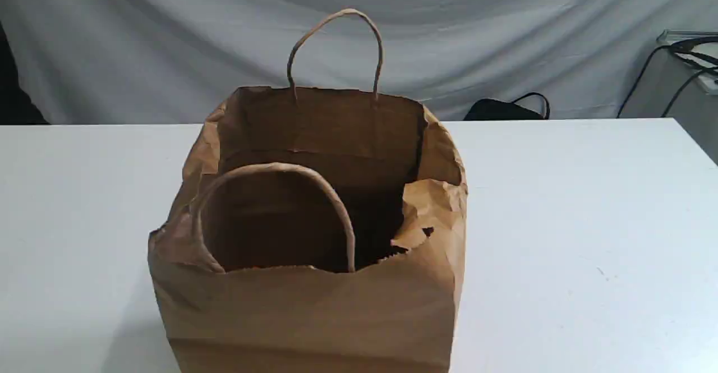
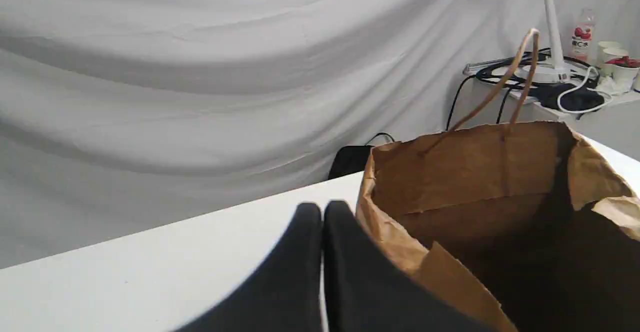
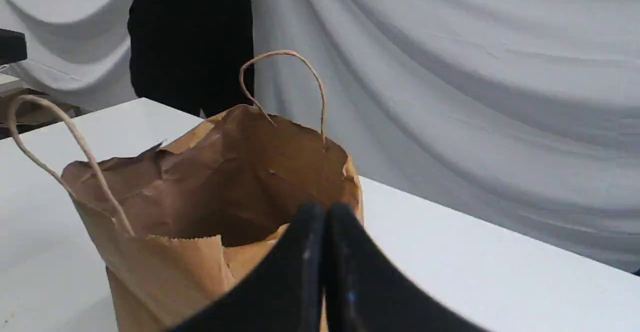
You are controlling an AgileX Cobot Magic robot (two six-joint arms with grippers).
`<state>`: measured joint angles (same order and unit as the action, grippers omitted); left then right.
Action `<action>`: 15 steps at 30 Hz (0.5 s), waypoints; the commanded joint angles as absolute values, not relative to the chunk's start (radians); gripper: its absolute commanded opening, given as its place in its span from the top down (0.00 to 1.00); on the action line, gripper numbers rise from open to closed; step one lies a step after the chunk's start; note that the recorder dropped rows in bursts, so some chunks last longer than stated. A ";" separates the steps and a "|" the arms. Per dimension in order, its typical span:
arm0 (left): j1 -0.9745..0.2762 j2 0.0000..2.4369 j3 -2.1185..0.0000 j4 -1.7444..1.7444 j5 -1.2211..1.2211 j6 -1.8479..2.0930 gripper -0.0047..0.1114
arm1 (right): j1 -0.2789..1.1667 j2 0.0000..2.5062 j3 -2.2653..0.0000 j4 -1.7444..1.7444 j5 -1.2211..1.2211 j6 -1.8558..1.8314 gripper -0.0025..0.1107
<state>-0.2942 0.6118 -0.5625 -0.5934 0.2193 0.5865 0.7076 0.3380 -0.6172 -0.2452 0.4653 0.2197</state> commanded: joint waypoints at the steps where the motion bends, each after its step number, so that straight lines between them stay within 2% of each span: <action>1: -0.294 0.604 -0.559 -0.599 0.209 0.580 0.96 | 0.692 0.320 -0.594 -0.294 0.367 0.220 0.98; 10: -0.294 0.604 -0.559 -0.595 0.205 0.580 0.96 | 0.437 0.257 -0.218 -0.325 -0.275 0.213 0.98; 15: -0.294 0.604 -0.559 -0.595 0.205 0.580 0.96 | 0.310 0.141 -0.095 -0.179 -0.312 0.213 0.98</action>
